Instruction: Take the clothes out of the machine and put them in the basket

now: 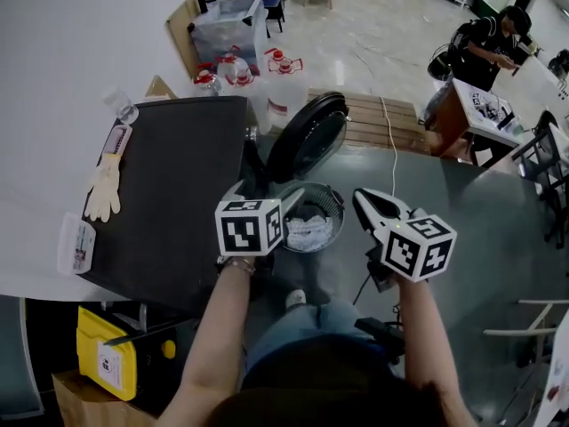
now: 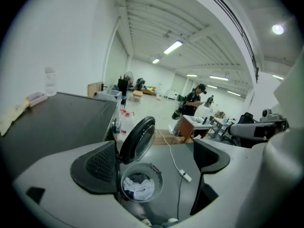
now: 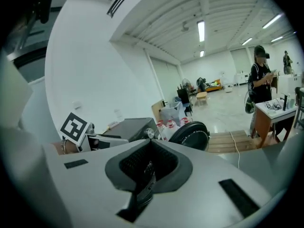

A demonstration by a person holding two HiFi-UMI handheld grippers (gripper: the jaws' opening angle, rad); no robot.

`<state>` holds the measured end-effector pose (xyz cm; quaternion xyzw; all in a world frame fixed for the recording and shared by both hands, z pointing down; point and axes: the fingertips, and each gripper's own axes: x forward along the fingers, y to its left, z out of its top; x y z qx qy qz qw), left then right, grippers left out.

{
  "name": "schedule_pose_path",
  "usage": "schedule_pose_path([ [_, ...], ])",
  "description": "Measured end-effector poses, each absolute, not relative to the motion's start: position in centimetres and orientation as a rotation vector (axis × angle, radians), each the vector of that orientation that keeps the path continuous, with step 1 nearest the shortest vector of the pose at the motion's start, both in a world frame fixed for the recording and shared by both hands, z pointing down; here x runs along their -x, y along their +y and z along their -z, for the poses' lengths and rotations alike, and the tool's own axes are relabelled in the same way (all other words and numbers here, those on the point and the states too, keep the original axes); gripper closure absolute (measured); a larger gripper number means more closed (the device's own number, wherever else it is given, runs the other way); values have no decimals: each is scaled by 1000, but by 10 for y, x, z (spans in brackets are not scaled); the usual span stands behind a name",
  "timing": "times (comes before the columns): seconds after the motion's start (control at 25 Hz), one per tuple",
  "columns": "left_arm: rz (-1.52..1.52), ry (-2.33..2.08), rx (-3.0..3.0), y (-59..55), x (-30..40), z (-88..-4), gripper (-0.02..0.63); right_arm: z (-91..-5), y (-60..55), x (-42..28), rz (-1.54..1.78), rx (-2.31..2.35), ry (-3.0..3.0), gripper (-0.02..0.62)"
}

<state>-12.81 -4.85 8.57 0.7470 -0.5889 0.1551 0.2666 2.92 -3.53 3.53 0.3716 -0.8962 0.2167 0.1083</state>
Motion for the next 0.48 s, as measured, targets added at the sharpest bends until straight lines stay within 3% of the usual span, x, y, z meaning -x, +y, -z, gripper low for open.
schedule_pose_path([
  [0.48, -322, -1822, -2124, 14, 122, -27, 129, 0, 5, -70, -379, -1146, -2649, 592],
])
